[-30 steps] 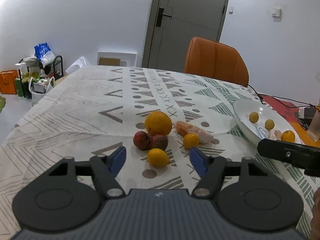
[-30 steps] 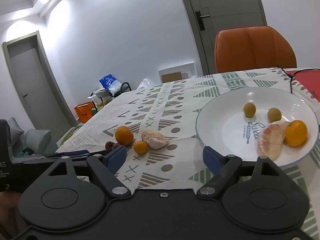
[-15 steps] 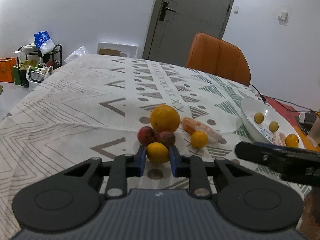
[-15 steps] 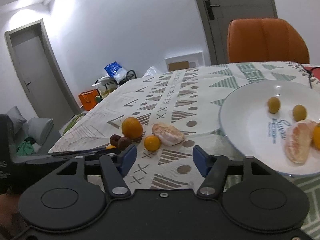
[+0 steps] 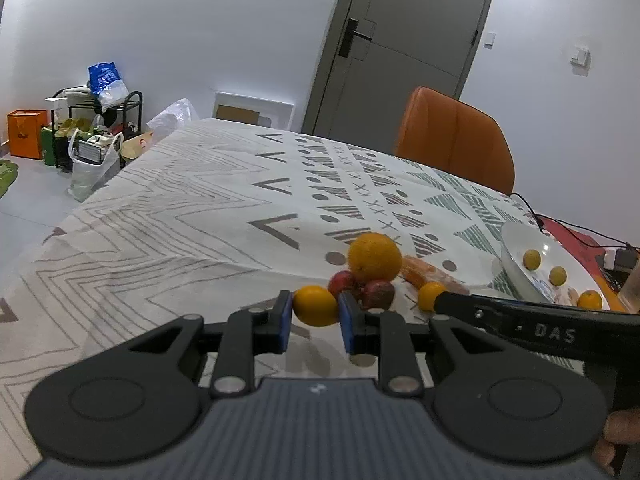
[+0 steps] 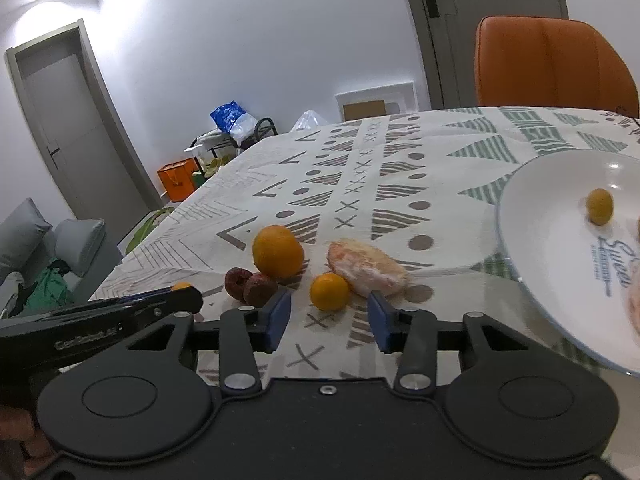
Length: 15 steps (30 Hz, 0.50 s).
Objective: Organize fruits
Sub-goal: 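Grasp a small orange kumquat with the left tool while the right grasps another kumquat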
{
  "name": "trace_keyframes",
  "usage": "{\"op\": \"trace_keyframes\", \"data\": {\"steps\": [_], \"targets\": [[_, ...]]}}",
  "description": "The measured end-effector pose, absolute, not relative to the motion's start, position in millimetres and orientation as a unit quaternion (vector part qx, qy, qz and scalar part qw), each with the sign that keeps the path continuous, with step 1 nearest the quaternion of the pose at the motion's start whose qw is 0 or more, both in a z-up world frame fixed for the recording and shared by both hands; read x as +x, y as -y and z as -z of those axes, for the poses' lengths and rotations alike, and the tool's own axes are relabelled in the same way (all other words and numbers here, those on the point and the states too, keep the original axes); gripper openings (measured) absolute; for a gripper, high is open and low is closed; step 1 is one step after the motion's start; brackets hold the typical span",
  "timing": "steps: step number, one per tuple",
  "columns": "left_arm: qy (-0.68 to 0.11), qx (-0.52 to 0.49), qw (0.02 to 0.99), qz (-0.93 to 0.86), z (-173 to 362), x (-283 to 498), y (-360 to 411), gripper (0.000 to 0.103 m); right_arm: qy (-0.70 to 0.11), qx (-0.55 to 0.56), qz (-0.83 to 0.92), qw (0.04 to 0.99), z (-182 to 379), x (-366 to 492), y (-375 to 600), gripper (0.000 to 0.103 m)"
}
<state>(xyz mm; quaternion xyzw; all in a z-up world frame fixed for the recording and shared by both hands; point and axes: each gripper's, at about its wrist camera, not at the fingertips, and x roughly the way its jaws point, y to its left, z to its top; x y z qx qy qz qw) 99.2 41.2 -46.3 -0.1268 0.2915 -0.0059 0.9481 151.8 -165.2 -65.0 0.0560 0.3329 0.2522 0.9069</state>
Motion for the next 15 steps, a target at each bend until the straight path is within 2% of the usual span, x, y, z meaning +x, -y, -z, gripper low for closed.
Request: {"op": "trace_keyframes", "data": {"steps": [2,4,6,15], "targets": [[-0.288,-0.13,0.949,0.003,45,97,-46,0.024,-0.338,0.048,-0.25,0.906,68,155,157,0.043],[-0.287,-0.133,0.949,0.0,45,95,-51,0.023,-0.342,0.044,-0.25,0.905,71,158,151,0.037],[-0.29,-0.134,0.948,-0.004,47,94,-55,0.023,-0.343,0.041,-0.247,0.905,74,160,148,0.021],[-0.281,-0.128,0.951,-0.004,37,95,-47,0.023,-0.318,0.058,-0.249,0.913,63,151,164,0.019]]}}
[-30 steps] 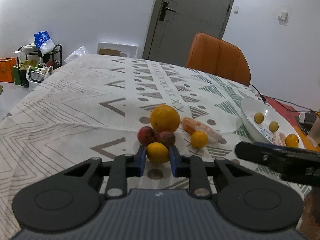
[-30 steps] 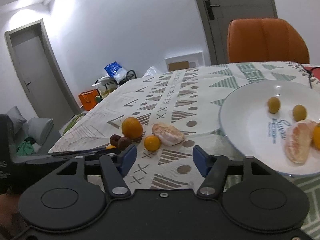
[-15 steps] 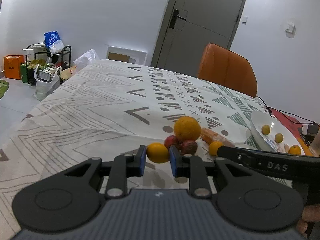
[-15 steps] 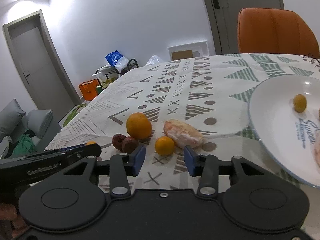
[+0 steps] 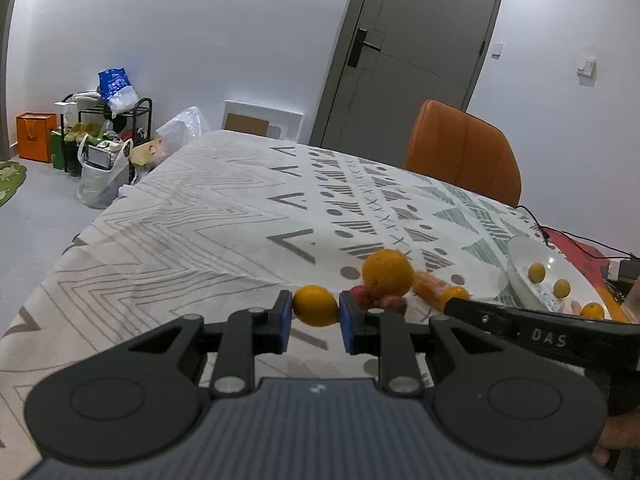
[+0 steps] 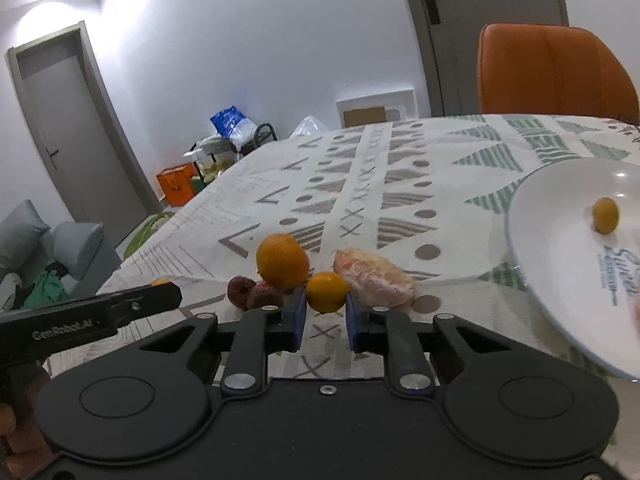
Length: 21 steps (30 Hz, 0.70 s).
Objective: Organize fruits
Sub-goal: 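Grasp a small orange kumquat with the left tool while the right grasps another kumquat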
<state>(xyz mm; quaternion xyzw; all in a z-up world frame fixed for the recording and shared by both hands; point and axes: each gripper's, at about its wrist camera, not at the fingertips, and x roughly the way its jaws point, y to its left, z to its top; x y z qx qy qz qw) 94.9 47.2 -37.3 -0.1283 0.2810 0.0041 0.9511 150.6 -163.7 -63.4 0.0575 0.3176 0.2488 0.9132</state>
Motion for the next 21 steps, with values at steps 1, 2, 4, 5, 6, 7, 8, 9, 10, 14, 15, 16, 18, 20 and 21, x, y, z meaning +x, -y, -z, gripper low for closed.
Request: {"op": "trace_keyframes", "data": {"steps": [1,2,4,5,6,7,8,9,10,14,15,16,18,20,21], "targets": [[-0.281,-0.127,0.951,-0.002,37,95,-45,0.023,-0.314,0.061,-0.248,0.915,61,149,167,0.019],[-0.281,-0.125,0.951,0.0,36,96,-42,0.023,-0.308,0.064,-0.248,0.916,58,147,171,0.019],[-0.28,-0.12,0.953,0.006,33,97,-36,0.023,-0.301,0.069,-0.248,0.918,53,144,177,0.019],[-0.278,-0.118,0.953,0.009,32,97,-34,0.023,-0.297,0.071,-0.248,0.919,50,142,181,0.019],[-0.276,-0.116,0.954,0.012,30,97,-31,0.023,-0.295,0.074,-0.246,0.92,48,141,183,0.019],[-0.274,-0.115,0.955,0.015,29,98,-28,0.023,-0.292,0.076,-0.245,0.922,46,139,187,0.019],[-0.273,-0.113,0.955,0.018,27,98,-25,0.023,-0.289,0.078,-0.244,0.922,44,138,191,0.019],[-0.272,-0.112,0.956,0.02,26,99,-23,0.023,-0.288,0.078,-0.242,0.923,43,137,194,0.019],[-0.271,-0.11,0.956,0.022,25,100,-20,0.023,-0.286,0.078,-0.24,0.924,42,136,196,0.019],[-0.268,-0.105,0.957,0.03,21,101,-10,0.023,-0.279,0.081,-0.232,0.928,38,131,208,0.019],[-0.268,-0.104,0.957,0.032,20,101,-6,0.023,-0.278,0.081,-0.231,0.929,37,131,210,0.019],[-0.267,-0.102,0.958,0.034,20,102,-4,0.024,-0.277,0.082,-0.229,0.93,36,130,213,0.019],[-0.267,-0.099,0.958,0.037,18,102,2,0.023,-0.274,0.085,-0.225,0.931,35,129,219,0.019],[-0.266,-0.095,0.958,0.041,17,102,7,0.023,-0.272,0.088,-0.221,0.933,35,127,225,0.019],[-0.265,-0.093,0.959,0.043,16,103,10,0.023,-0.271,0.09,-0.219,0.933,35,127,227,0.019]]}}
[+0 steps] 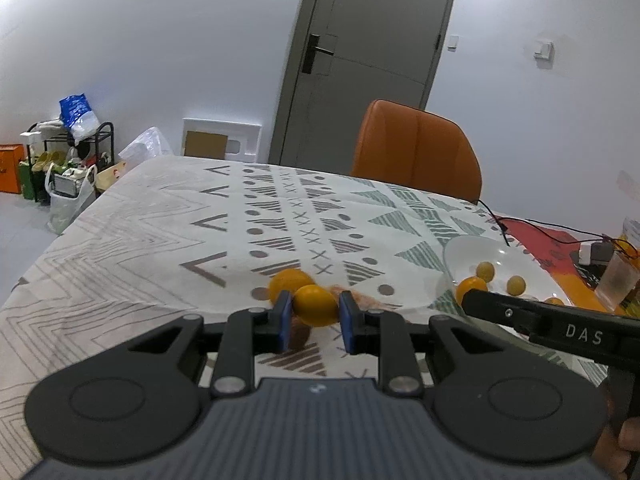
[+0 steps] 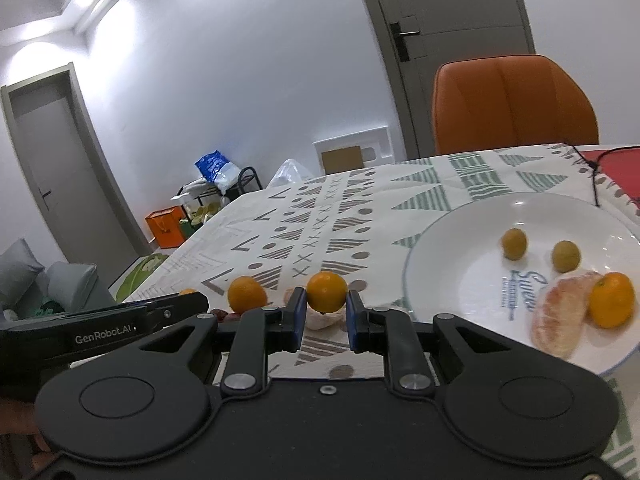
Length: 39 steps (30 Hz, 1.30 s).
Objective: Organize fruits
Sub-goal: 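Carry both kumquats into the white plate and open both tools to release them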
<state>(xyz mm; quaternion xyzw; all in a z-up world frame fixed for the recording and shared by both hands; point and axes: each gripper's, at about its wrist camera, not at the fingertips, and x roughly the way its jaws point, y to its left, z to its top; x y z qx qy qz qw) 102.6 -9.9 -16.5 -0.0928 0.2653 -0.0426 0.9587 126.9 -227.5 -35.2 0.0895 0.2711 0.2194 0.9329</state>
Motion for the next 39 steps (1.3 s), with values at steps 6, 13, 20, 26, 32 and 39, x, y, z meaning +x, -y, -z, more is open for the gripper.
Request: {"op": "trace_keyframes", "data": {"steps": [6,13,20,26,32,39], "targets": [[-0.263,-0.084,0.96,0.052,13,104,26,0.023,-0.27,0.099,-0.207,0.935,36,126,246,0.019],[-0.264,-0.069,0.96,0.062,10,107,43,0.023,-0.265,0.114,-0.192,0.938,36,124,267,0.019],[-0.265,-0.045,0.96,0.075,5,114,67,0.024,-0.262,0.135,-0.18,0.938,40,125,289,0.021],[-0.262,-0.029,0.96,0.095,1,122,90,0.024,-0.263,0.155,-0.156,0.939,45,125,316,0.027],[-0.266,-0.021,0.958,0.108,4,130,109,0.024,-0.26,0.165,-0.141,0.941,48,119,337,0.027],[-0.268,-0.011,0.956,0.119,6,139,128,0.024,-0.257,0.174,-0.137,0.941,49,113,350,0.027]]}}
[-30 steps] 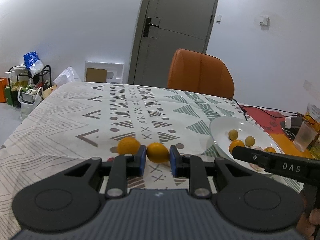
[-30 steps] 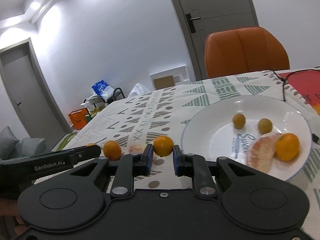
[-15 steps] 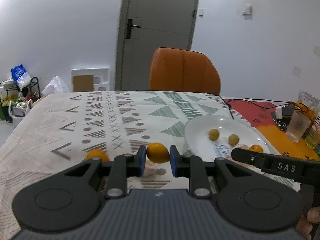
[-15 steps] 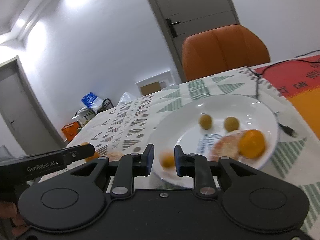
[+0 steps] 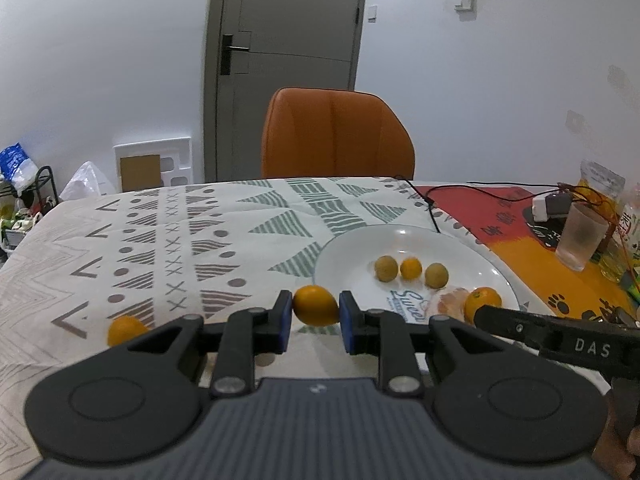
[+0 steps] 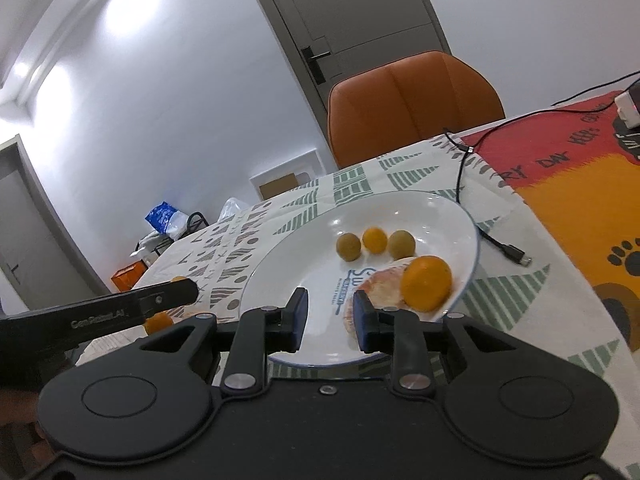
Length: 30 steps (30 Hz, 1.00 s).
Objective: Organize fruits
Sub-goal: 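Carry both kumquats into the white plate and open both tools to release them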
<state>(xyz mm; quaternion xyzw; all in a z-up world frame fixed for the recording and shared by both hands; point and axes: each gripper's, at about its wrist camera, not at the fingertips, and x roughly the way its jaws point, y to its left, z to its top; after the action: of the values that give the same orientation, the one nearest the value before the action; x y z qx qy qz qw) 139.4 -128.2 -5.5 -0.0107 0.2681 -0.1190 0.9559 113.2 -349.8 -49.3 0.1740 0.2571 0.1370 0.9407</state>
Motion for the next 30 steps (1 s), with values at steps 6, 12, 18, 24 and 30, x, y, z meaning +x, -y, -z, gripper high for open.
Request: {"op": "trace_keyframes", "data": {"steps": [6,12,18,24,30], "targets": [[-0.269,-0.005,0.954,0.133,7,146,146,0.024,-0.254,0.176,-0.132,0.942,47,107,357,0.03],[-0.253,0.007,0.957,0.143,4,144,161,0.028,-0.254,0.179,-0.128,0.942,48,105,361,0.032],[-0.258,0.004,0.958,0.127,4,143,158,0.044,-0.248,0.178,-0.137,0.942,47,102,361,0.033],[-0.246,-0.013,0.963,0.112,-4,136,140,0.064,-0.249,0.179,-0.133,0.943,46,109,358,0.042],[-0.252,-0.025,0.962,0.099,-2,141,119,0.071,-0.231,0.167,-0.141,0.948,37,103,346,0.054]]}}
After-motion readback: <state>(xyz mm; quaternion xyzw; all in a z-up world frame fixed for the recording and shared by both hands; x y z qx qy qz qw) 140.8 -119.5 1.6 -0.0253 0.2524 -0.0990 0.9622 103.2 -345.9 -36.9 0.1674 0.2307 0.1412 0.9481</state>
